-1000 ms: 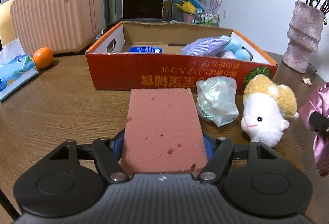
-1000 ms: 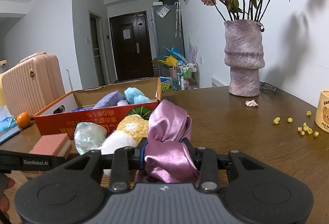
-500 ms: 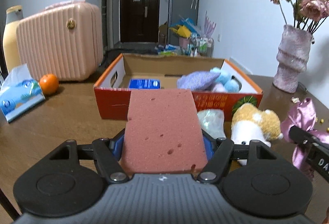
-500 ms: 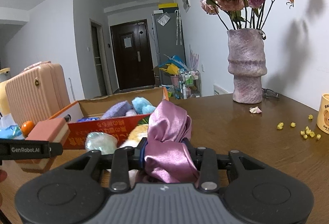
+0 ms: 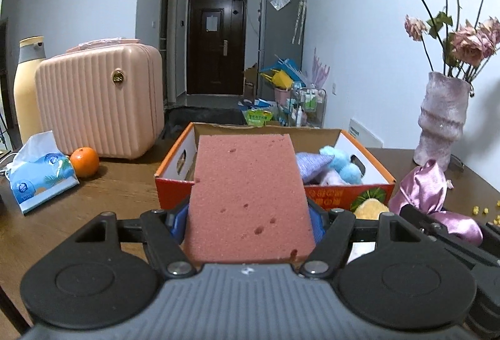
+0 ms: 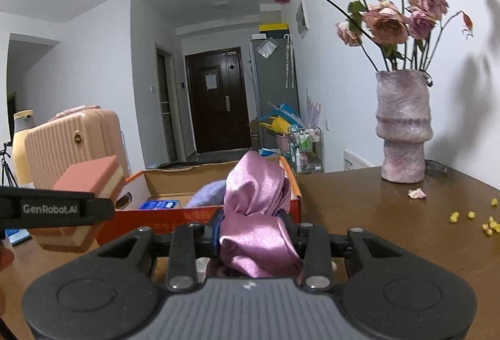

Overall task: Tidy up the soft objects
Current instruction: 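Carry the pink scrunchie and pink sponge over the box with both grippers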

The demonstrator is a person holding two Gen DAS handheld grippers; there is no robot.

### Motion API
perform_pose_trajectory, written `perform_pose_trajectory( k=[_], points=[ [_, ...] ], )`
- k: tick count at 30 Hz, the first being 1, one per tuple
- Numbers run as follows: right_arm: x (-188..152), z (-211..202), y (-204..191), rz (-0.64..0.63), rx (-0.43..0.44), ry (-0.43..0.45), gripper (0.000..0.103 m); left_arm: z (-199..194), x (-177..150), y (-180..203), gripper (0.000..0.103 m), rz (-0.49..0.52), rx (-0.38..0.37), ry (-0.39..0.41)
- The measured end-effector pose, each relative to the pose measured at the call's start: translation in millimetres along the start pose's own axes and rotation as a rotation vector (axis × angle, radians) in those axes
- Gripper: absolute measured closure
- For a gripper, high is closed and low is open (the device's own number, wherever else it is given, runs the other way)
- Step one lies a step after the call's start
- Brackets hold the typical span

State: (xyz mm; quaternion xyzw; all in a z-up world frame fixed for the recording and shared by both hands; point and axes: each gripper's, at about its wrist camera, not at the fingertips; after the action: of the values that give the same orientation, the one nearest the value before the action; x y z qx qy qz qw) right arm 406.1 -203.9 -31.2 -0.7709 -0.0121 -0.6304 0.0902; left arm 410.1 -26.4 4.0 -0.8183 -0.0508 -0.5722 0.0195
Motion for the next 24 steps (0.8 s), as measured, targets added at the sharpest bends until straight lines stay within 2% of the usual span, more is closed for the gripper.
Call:
perform_pose_trajectory(
  k=[6,24],
  points=[
    [4,11,-13,-0.009,0.017,0.026,0.070,4,8,-7,0.032,-0.025,0.021,0.026],
    [9,55,-43,0.001,0.071,0.042,0.070,44,26,-30,0.032,-0.077,0.069,0.016]
  ],
)
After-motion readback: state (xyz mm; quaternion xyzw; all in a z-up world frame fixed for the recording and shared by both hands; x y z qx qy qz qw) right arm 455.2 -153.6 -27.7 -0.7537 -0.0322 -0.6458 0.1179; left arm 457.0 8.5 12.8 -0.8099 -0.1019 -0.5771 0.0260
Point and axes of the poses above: each gripper's, at about its wrist camera, not at the fingertips, and z roughly the way its jaws point, y to its right, x to its top, and after that the axes turned 4 degrees about y, right-handed
